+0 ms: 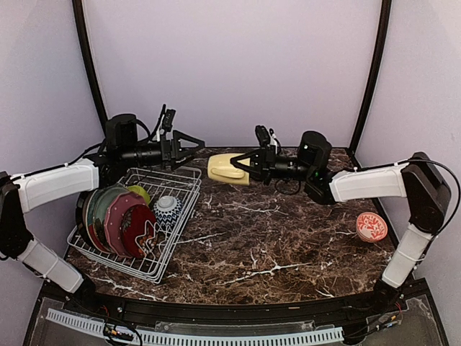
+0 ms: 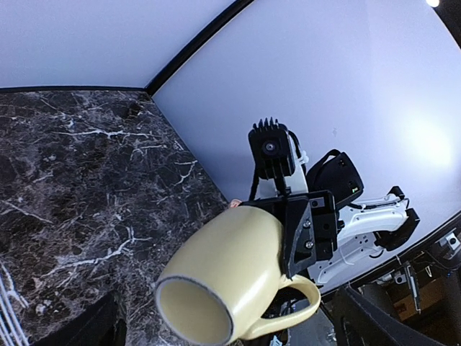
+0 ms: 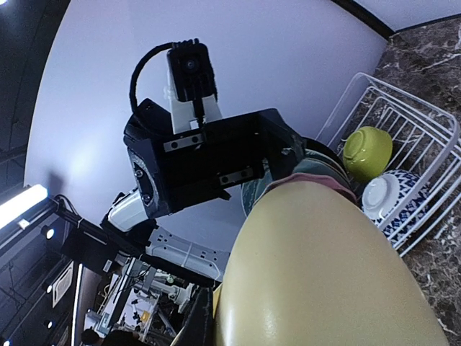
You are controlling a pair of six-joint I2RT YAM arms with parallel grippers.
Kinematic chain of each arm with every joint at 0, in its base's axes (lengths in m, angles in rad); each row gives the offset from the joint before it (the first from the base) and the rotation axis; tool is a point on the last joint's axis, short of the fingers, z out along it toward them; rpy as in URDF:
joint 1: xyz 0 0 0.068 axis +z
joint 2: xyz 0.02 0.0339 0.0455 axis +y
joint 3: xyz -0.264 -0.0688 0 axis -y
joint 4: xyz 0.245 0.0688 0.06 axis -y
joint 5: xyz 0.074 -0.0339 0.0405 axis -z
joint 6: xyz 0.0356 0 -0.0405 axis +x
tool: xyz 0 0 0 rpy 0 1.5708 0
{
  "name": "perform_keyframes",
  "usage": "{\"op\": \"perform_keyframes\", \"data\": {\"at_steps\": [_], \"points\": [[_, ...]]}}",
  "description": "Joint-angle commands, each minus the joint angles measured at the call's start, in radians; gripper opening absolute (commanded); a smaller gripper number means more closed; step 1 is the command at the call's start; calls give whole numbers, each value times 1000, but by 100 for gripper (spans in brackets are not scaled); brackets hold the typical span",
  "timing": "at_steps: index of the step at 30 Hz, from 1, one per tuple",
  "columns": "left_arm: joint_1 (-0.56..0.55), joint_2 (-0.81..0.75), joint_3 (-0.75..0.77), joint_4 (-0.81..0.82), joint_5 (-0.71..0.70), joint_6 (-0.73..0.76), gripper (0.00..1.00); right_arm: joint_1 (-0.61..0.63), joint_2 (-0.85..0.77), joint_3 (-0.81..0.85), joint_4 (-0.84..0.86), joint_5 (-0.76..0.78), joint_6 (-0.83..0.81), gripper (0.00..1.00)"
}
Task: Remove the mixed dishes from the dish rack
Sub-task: Pass from the left arm to the right, then place the cup at the corner of the board.
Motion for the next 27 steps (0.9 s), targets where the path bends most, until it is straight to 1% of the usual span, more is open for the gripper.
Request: {"op": "perform_keyframes", "data": {"at_steps": [1, 2, 3, 4, 5, 6, 7, 8, 10, 13, 15, 18, 20, 23, 27], "points": [[42, -68, 85, -278, -78, 233, 99, -34, -150, -35, -143, 50, -169, 0], [57, -80, 106, -310, -108, 256, 99, -41, -178, -39, -238, 81, -211, 0], [63, -95, 116, -397, -178, 306, 99, -46, -202, -27, -360, 124, -268, 0], [72, -104, 139, -432, -213, 334, 99, -49, -224, 0, -512, 185, -327, 0], [73, -117, 152, -497, -280, 386, 99, -50, -235, 49, -704, 276, -396, 0], [75, -124, 181, -554, -309, 414, 99, -49, -235, 102, -964, 376, -446, 0], [75, -135, 208, -575, -364, 463, 99, -49, -224, 161, -1143, 501, -470, 0], [75, -142, 218, -610, -387, 483, 99, -50, -197, 212, -1312, 628, -467, 0], [75, -158, 236, -630, -457, 534, 99, -52, -153, 295, -1583, 867, -399, 0], [75, -182, 222, -627, -525, 591, 99, -54, -103, 386, -1848, 1074, -321, 0], [75, -190, 203, -618, -537, 607, 99, -55, -89, 436, -1961, 1157, -224, 0], [75, -195, 162, -592, -532, 614, 99, -78, -93, 476, -1995, 1181, -181, 0], [75, -194, 147, -587, -522, 614, 99, -129, -91, 492, -2001, 1134, -176, 0], [75, -197, 131, -586, -509, 614, 99, -238, -82, 498, -2011, 1025, -170, 0], [75, -215, 113, -585, -499, 619, 99, -354, -68, 495, -2007, 985, -146, 0]]}}
